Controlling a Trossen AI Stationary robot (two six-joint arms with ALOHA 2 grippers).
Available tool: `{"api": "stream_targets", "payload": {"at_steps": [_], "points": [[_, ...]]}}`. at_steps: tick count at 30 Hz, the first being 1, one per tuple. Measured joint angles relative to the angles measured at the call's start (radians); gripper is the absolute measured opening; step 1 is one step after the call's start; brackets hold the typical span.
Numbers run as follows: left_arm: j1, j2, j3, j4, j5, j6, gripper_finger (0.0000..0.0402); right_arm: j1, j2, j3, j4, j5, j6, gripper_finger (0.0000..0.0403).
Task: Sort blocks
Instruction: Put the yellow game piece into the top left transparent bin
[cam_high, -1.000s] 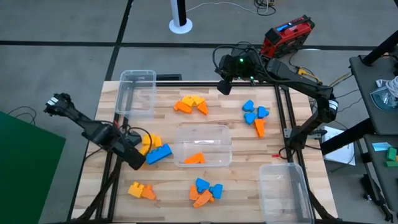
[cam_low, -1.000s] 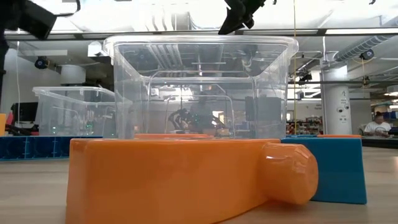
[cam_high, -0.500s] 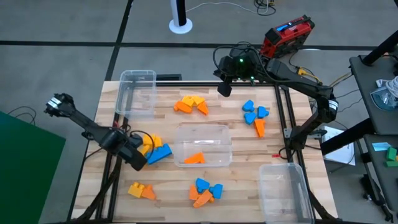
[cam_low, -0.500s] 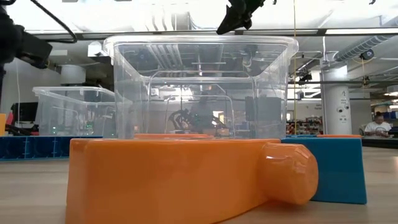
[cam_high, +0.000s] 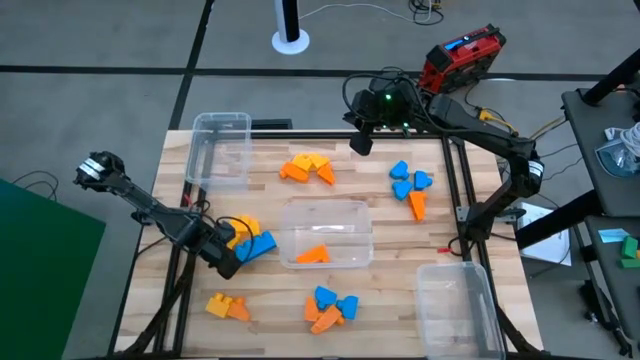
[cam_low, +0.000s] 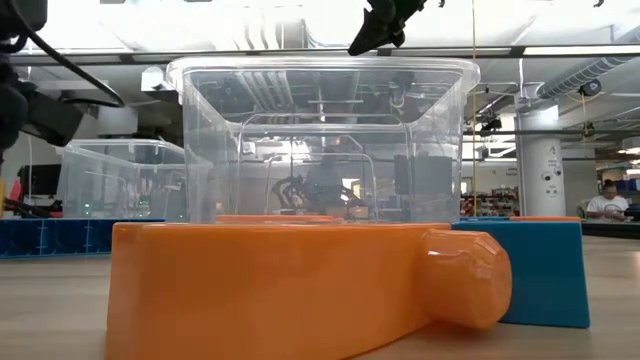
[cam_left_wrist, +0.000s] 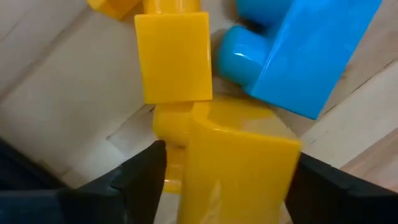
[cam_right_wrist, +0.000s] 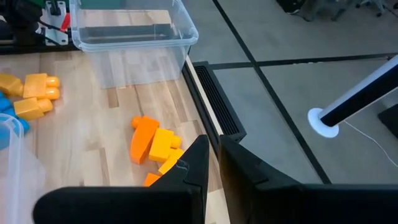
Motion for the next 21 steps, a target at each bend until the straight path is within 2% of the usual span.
{"api": "stream_targets", "payload": {"at_steps": [9, 15, 21], "points": [[0.0, 0.0, 0.012, 0.009, 0.009, 0.026, 0.0143, 0.0, 0.0, 0.0, 0.0, 0.0, -0.027, 0.0029], [0.0, -0.002, 0.066, -0.023, 0.068, 0.026, 0.0143, 0.0, 0.0, 0.0, 0.0, -0.043, -0.037, 0.0029], [0.0, -0.011, 0.248, -0.225, 0.086, 0.046, 0.0143, 0.0, 0.0, 0.0, 0.0, -0.049, -0.036, 0.0029]]}}
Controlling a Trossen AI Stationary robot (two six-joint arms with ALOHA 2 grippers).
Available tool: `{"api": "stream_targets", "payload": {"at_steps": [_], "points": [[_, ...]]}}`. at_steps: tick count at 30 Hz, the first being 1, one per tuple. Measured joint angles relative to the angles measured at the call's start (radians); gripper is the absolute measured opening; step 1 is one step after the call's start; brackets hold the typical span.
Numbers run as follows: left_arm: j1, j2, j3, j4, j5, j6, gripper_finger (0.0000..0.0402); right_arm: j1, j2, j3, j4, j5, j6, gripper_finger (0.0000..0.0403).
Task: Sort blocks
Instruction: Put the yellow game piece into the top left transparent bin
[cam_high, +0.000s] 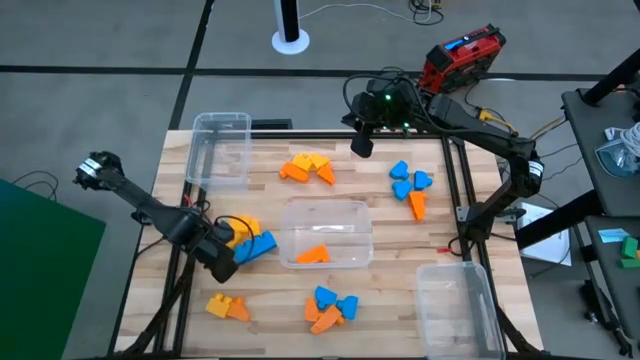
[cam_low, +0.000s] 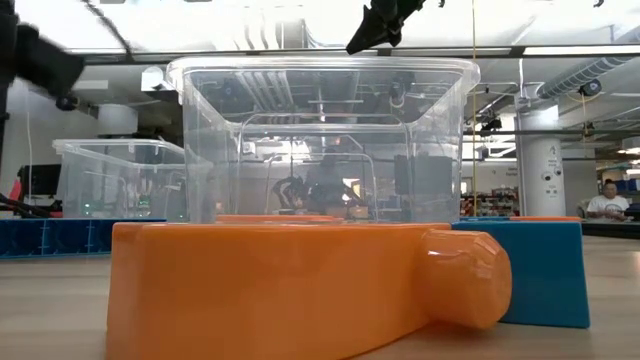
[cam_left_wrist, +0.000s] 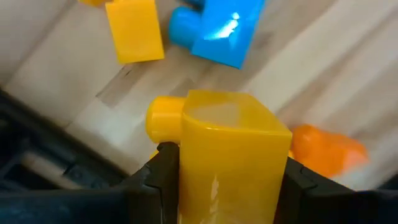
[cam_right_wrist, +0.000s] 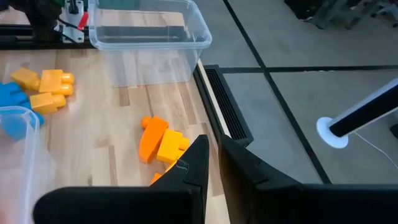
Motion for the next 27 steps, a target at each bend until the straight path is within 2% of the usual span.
{"api": "stream_targets", "payload": {"at_steps": [4, 7, 10, 14, 17, 22, 24, 27], "points": [[0.004, -0.005, 0.152, -0.128, -0.029, -0.006, 0.0143, 0.0, 0.0, 0.0, 0.0, 0.0, 0.005, 0.0028], [0.018, -0.004, 0.261, -0.207, -0.101, -0.051, 0.0143, 0.0, 0.0, 0.0, 0.0, 0.0, 0.006, 0.0028], [0.065, -0.004, 0.354, -0.236, -0.233, -0.075, 0.0143, 0.0, 0.0, 0.0, 0.0, -0.001, 0.007, 0.0028], [0.192, -0.004, 0.453, -0.271, -0.45, -0.061, 0.0143, 0.0, 0.0, 0.0, 0.0, -0.002, 0.009, 0.0028], [0.341, -0.004, 0.496, -0.326, -0.569, -0.014, 0.0143, 0.0, 0.0, 0.0, 0.005, -0.002, 0.015, 0.0028], [0.705, -0.009, 0.504, -0.328, -0.62, 0.23, 0.0143, 0.0, 0.0, 0.0, 0.005, -0.003, 0.034, 0.0028], [0.887, -0.008, 0.491, -0.285, -0.597, 0.333, 0.0143, 0.0, 0.0, 0.0, 0.01, -0.003, 0.05, 0.0028], [1.153, 0.002, 0.458, -0.168, -0.464, 0.52, 0.0143, 0.0, 0.0, 0.0, 0.024, -0.003, 0.079, 0.0028]]}}
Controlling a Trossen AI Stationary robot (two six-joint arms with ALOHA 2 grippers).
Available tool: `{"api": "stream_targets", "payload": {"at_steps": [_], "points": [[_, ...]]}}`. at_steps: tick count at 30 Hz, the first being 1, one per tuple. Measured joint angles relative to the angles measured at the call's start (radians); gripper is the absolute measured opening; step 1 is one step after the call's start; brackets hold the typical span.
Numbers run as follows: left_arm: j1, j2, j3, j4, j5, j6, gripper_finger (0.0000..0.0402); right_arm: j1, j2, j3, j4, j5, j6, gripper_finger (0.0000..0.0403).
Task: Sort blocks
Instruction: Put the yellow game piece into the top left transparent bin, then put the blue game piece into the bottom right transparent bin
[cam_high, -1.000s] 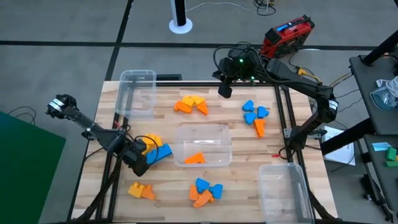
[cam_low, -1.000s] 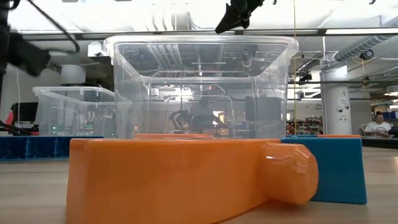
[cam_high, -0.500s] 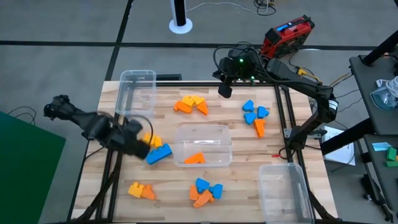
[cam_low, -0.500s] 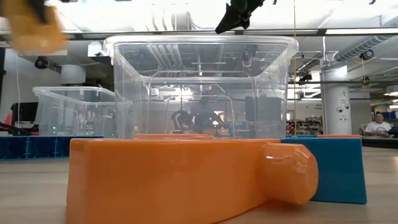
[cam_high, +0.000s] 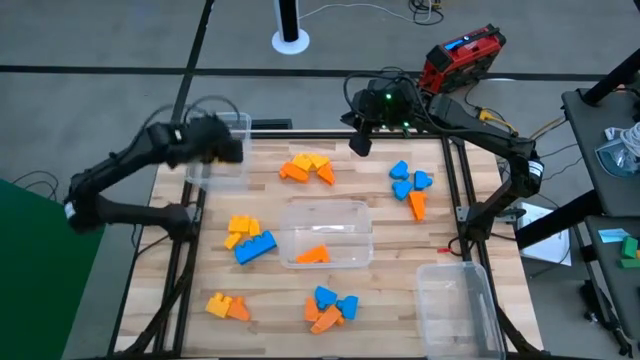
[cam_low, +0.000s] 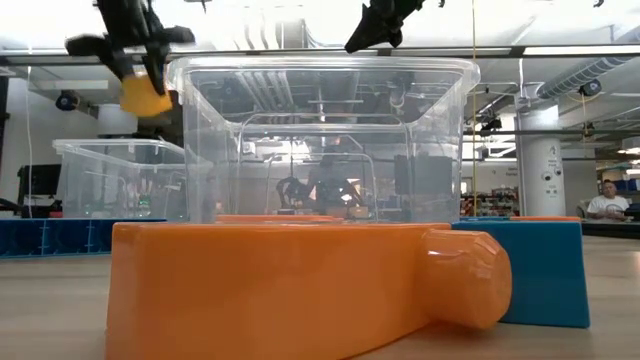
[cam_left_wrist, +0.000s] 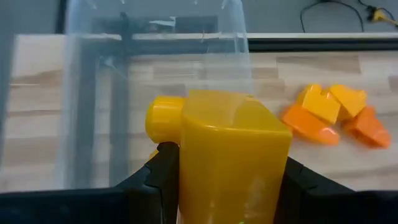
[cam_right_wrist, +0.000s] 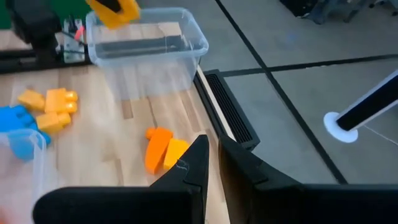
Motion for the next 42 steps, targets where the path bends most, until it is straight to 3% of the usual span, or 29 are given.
{"api": "stream_targets", "payload": {"at_steps": [4, 7, 11, 19, 29, 42], "points": [[0.312, 0.042, -0.031, 0.148, 0.255, 0.225, 0.0143, 0.0, 0.0, 0.0, 0.014, 0.0, 0.052, 0.0028], [0.465, 0.088, -0.033, 0.173, 0.354, 0.325, 0.0152, 0.0, 0.0, 0.001, 0.013, 0.001, 0.079, 0.0028], [0.456, 0.126, -0.009, 0.185, 0.394, 0.379, 0.0177, 0.0, 0.0, 0.001, 0.016, 0.003, 0.106, 0.0028], [0.454, 0.22, 0.002, 0.164, 0.311, 0.383, 0.0183, 0.0, 0.0, 0.001, 0.017, 0.003, 0.138, 0.0028], [0.455, 0.314, 0.001, 0.163, 0.294, 0.405, 0.0206, 0.0, 0.0, 0.002, 0.009, 0.011, 0.194, 0.0028], [0.454, 0.26, 0.006, 0.163, 0.272, 0.46, 0.0249, 0.0, 0.0, 0.002, 0.002, 0.035, 0.27, 0.0028]]}}
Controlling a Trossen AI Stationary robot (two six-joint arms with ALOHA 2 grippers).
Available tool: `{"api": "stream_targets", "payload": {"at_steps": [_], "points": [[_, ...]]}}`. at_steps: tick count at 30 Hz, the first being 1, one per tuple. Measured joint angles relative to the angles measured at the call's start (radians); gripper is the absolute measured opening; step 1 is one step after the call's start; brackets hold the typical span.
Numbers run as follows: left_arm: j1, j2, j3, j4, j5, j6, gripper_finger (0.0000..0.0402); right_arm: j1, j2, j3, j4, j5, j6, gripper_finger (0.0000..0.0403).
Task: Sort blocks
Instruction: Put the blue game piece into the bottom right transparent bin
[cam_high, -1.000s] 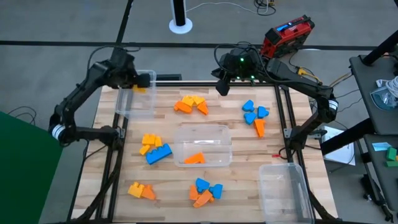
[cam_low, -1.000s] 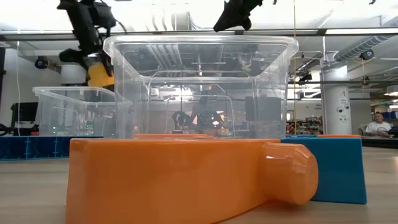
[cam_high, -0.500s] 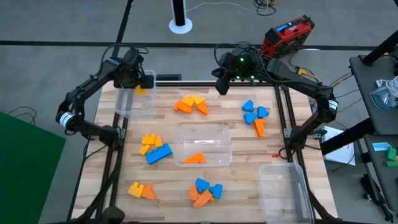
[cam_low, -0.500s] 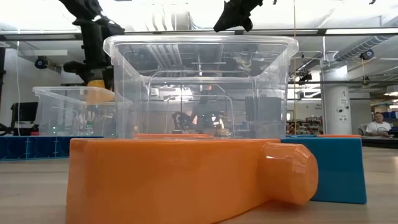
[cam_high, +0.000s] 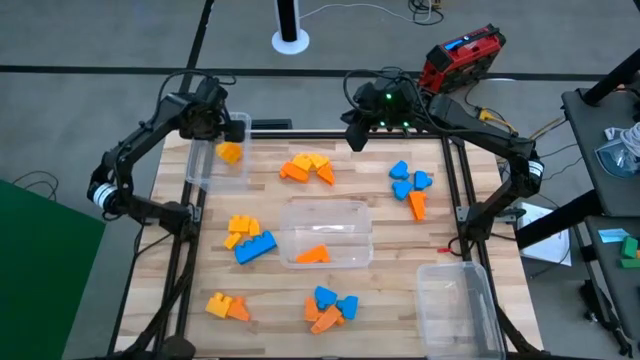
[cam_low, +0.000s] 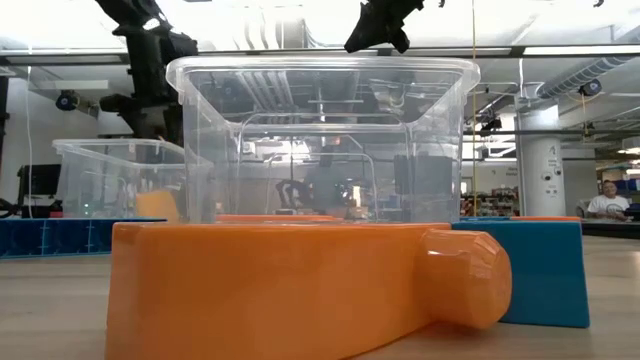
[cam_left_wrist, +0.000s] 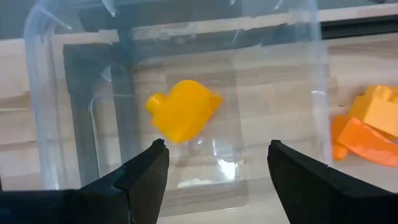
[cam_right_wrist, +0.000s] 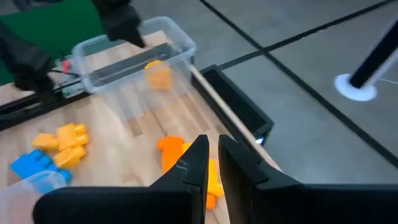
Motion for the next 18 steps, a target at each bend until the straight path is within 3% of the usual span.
{"api": "stream_targets", "payload": {"at_steps": [18], "points": [[-0.001, -0.086, 0.034, 0.027, 0.001, 0.028, 0.025, 0.0, -0.014, 0.022, 0.186, 0.429, 0.027, 0.0028]]}}
